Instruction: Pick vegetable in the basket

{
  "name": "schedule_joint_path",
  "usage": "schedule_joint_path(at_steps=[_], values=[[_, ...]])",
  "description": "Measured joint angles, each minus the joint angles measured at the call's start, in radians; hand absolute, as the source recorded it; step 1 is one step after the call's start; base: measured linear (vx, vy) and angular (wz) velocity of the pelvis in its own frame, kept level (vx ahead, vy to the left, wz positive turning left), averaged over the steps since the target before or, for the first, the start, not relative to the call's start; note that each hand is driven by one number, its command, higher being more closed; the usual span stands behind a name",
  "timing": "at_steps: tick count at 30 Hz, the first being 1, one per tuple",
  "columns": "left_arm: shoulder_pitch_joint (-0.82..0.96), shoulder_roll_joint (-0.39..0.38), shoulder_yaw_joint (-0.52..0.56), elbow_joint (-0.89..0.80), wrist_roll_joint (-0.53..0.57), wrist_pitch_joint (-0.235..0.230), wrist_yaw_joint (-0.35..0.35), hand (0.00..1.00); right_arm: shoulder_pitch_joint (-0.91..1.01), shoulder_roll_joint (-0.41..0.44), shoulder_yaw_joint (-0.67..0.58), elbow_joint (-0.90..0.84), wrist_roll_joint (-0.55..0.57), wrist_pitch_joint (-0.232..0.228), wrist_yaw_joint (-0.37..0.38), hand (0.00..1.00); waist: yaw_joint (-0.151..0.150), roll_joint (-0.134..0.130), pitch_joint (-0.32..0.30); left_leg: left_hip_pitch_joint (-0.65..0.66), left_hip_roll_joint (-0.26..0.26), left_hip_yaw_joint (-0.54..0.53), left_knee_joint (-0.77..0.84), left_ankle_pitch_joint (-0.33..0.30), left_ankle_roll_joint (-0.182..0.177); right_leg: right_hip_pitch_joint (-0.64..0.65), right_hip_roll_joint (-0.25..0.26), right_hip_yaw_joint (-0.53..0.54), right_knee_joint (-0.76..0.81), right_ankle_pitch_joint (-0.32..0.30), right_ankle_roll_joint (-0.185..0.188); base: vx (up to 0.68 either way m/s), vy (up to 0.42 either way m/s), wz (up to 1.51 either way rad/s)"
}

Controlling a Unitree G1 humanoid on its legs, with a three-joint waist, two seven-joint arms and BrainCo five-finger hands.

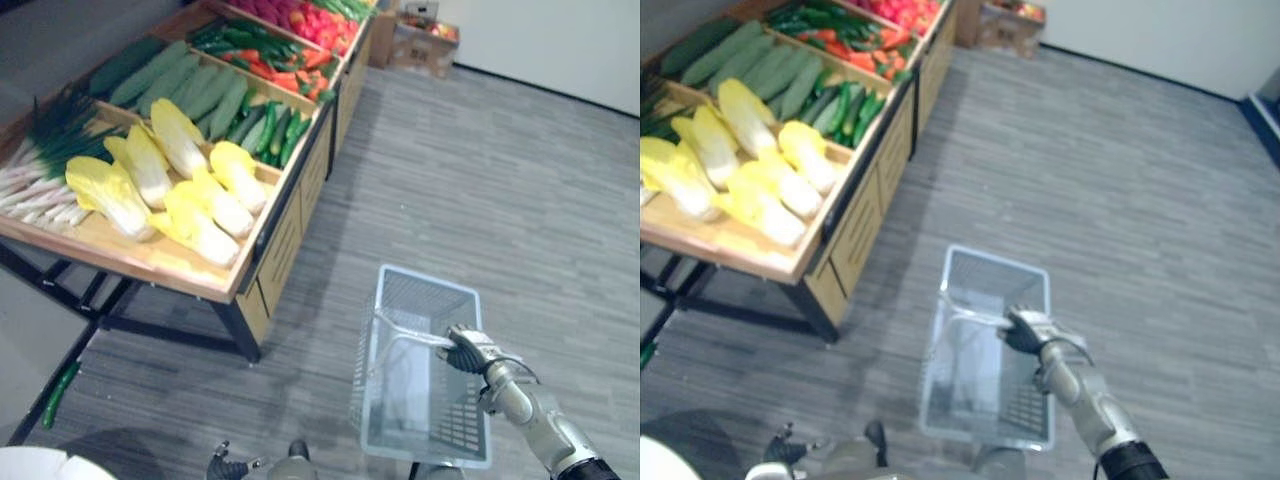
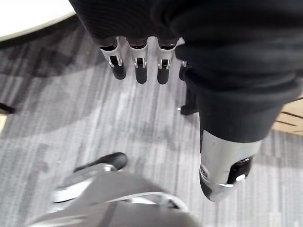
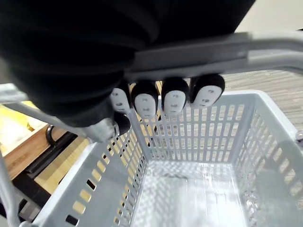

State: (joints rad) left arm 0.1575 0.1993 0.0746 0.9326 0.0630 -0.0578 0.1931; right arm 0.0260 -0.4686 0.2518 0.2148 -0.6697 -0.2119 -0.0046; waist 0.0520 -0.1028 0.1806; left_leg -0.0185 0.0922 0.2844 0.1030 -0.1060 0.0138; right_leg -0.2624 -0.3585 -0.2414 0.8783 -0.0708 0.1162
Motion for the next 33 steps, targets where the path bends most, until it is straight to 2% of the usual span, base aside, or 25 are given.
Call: schedule_joint_path(at_steps=[1,2,4,5,6,7,8,9,10,11,12,13,14,15,17,19,22,25,28,31,33], values=[[-0.013,-0.001,-0.001,-0.002,0.000,0.000,0.000,0.00,0.000,0.000,0.000,-0.002,0.000,0.000,0.000,1.00,-0.015,0.005,-0.002,0.008,-0.002,-0.022,-0.006,0.000,-0.001,-0.013,0.015,-0.052,-0.114,-0.021,-0.023,0.32,-0.065,0.71],[-0.019,-0.005,0.000,-0.009,0.000,0.000,-0.001,0.00,-0.002,0.000,0.000,-0.002,0.000,0.000,0.000,1.00,-0.023,0.009,0.000,0.006,-0.001,-0.032,-0.006,0.001,-0.001,-0.014,0.028,-0.063,-0.195,-0.021,-0.023,0.24,-0.090,0.76],[-0.052,-0.021,-0.001,-0.022,0.000,-0.006,-0.001,0.00,-0.001,0.000,-0.009,0.006,0.000,0.005,0.001,1.00,-0.026,0.028,0.012,0.006,0.006,-0.082,-0.004,0.002,-0.005,-0.019,0.067,-0.025,-0.495,-0.003,-0.004,0.30,-0.196,0.76],[-0.057,-0.026,-0.001,-0.024,0.001,-0.007,-0.002,0.00,-0.001,-0.001,-0.012,0.006,0.000,0.008,0.001,1.00,-0.025,0.030,0.012,0.006,0.009,-0.096,-0.002,0.003,-0.012,-0.017,0.068,-0.005,-0.555,0.005,0.003,0.36,-0.299,0.75],[-0.064,-0.032,-0.002,-0.025,0.001,-0.008,-0.002,0.00,0.000,-0.002,-0.022,0.006,0.000,0.015,0.001,1.00,-0.025,0.039,0.013,0.007,0.022,-0.118,0.000,-0.006,-0.045,-0.016,0.068,0.038,-0.648,0.025,0.010,0.23,-0.234,0.60],[-0.065,-0.033,-0.003,-0.025,0.001,-0.008,-0.002,0.00,0.000,-0.002,-0.025,0.006,-0.001,0.019,0.001,1.00,-0.023,0.045,0.013,0.007,0.030,-0.133,0.002,-0.015,-0.062,-0.015,0.067,0.057,-0.680,0.044,0.010,0.28,-0.318,0.71],[-0.063,-0.029,-0.002,-0.022,0.001,-0.008,-0.002,0.00,0.000,0.001,-0.025,0.006,-0.001,0.024,0.001,1.00,-0.019,0.040,0.010,0.011,0.037,-0.151,0.005,-0.023,-0.095,-0.010,0.060,0.093,-0.723,0.100,0.012,0.28,-0.387,0.71],[-0.056,-0.017,-0.001,-0.016,0.001,-0.008,-0.002,0.00,0.001,0.005,-0.024,0.006,-0.002,0.024,0.001,1.00,-0.020,0.021,0.006,0.029,0.039,-0.166,-0.001,-0.034,-0.140,0.013,0.042,0.102,-0.728,0.188,0.010,0.28,-0.442,0.76],[-0.053,-0.006,0.002,-0.008,0.001,-0.008,-0.002,0.00,0.005,0.005,-0.024,0.007,-0.003,0.024,0.002,1.00,-0.019,0.014,0.004,0.044,0.045,-0.170,-0.008,-0.043,-0.165,0.033,0.032,0.083,-0.719,0.144,0.071,0.26,-0.524,0.53],[-0.052,-0.049,0.010,0.015,0.000,-0.007,-0.001,0.00,-0.018,-0.013,-0.024,0.031,-0.007,0.033,0.006,1.00,-0.006,0.077,0.002,0.051,0.110,-0.176,-0.019,-0.016,-0.209,0.044,0.087,0.037,-0.703,0.127,0.055,0.20,-0.480,0.36],[-0.039,-0.087,0.017,0.026,0.000,-0.010,-0.002,0.00,-0.020,-0.030,-0.022,0.031,-0.016,0.035,0.007,1.00,-0.008,0.103,-0.012,0.042,0.146,-0.162,-0.033,0.026,-0.223,0.046,0.121,0.005,-0.698,0.102,0.027,0.18,-0.430,0.25],[-0.030,-0.101,0.029,0.027,0.000,-0.010,-0.003,0.00,-0.023,-0.035,-0.021,0.033,-0.023,0.037,0.007,1.00,-0.009,0.118,-0.021,0.036,0.163,-0.156,-0.037,0.047,-0.229,0.049,0.137,-0.010,-0.700,0.093,0.014,0.19,-0.402,0.38],[-0.027,-0.106,0.058,0.035,0.000,-0.011,-0.001,0.00,-0.025,-0.042,-0.018,0.039,-0.029,0.038,0.008,1.00,-0.011,0.127,-0.024,0.023,0.184,-0.161,-0.028,0.095,-0.233,0.062,0.156,-0.039,-0.702,0.077,-0.006,0.16,-0.371,0.46],[-0.025,-0.107,0.081,0.047,-0.001,-0.010,0.001,0.00,-0.021,-0.054,-0.013,0.043,-0.029,0.038,0.009,1.00,-0.015,0.120,-0.023,0.000,0.191,-0.163,-0.001,0.142,-0.227,0.084,0.161,-0.067,-0.711,0.066,-0.016,0.14,-0.357,0.61],[-0.012,-0.105,0.091,0.045,-0.003,-0.009,0.001,0.00,-0.017,-0.073,-0.006,0.050,-0.028,0.038,0.009,1.00,-0.022,0.114,-0.019,-0.032,0.200,-0.161,0.050,0.187,-0.214,0.119,0.164,-0.104,-0.729,0.057,-0.025,0.04,-0.194,0.56],[0.004,-0.106,0.089,0.044,-0.002,-0.008,0.000,0.00,0.007,-0.090,-0.007,0.068,-0.028,0.038,0.009,1.00,-0.020,0.112,-0.018,-0.051,0.202,-0.139,0.101,0.264,-0.206,0.186,0.165,-0.146,-0.767,0.050,-0.032,0.04,-0.191,0.51],[0.012,-0.110,0.085,0.043,-0.003,-0.007,0.000,0.00,0.030,-0.093,-0.011,0.069,-0.027,0.036,0.007,1.00,-0.023,0.111,-0.019,-0.067,0.203,-0.071,0.097,0.317,-0.189,0.218,0.167,-0.178,-0.818,0.047,-0.026,0.02,-0.102,0.35],[0.013,-0.124,0.078,0.039,-0.002,-0.007,-0.001,0.00,0.062,-0.094,-0.022,0.069,-0.027,0.036,0.005,1.00,-0.026,0.138,-0.034,-0.060,0.198,-0.023,0.014,0.327,-0.183,0.216,0.181,-0.200,-0.854,0.073,-0.024,0.02,0.002,0.28],[0.010,-0.124,0.078,0.020,0.000,-0.008,-0.001,0.00,0.077,-0.092,-0.019,0.069,-0.027,0.036,0.005,1.00,-0.025,0.147,-0.037,-0.040,0.173,-0.012,-0.082,0.328,-0.182,0.216,0.185,-0.206,-0.920,0.127,-0.020,0.03,0.078,0.08],[-0.005,-0.111,0.077,0.019,0.003,-0.008,-0.001,0.00,0.074,-0.083,-0.018,0.070,-0.027,0.035,0.005,1.00,-0.021,0.125,-0.025,-0.039,0.158,-0.012,-0.096,0.325,-0.185,0.221,0.180,-0.198,-0.963,0.166,-0.017,0.00,0.113,-0.03],[-0.006,-0.096,0.067,0.022,0.029,-0.008,-0.001,0.00,0.072,-0.064,-0.018,0.072,-0.027,0.029,0.004,1.00,-0.022,0.112,-0.020,-0.023,0.158,-0.009,-0.100,0.305,-0.202,0.237,0.184,-0.191,-0.983,0.181,-0.018,0.01,0.096,-0.10]])
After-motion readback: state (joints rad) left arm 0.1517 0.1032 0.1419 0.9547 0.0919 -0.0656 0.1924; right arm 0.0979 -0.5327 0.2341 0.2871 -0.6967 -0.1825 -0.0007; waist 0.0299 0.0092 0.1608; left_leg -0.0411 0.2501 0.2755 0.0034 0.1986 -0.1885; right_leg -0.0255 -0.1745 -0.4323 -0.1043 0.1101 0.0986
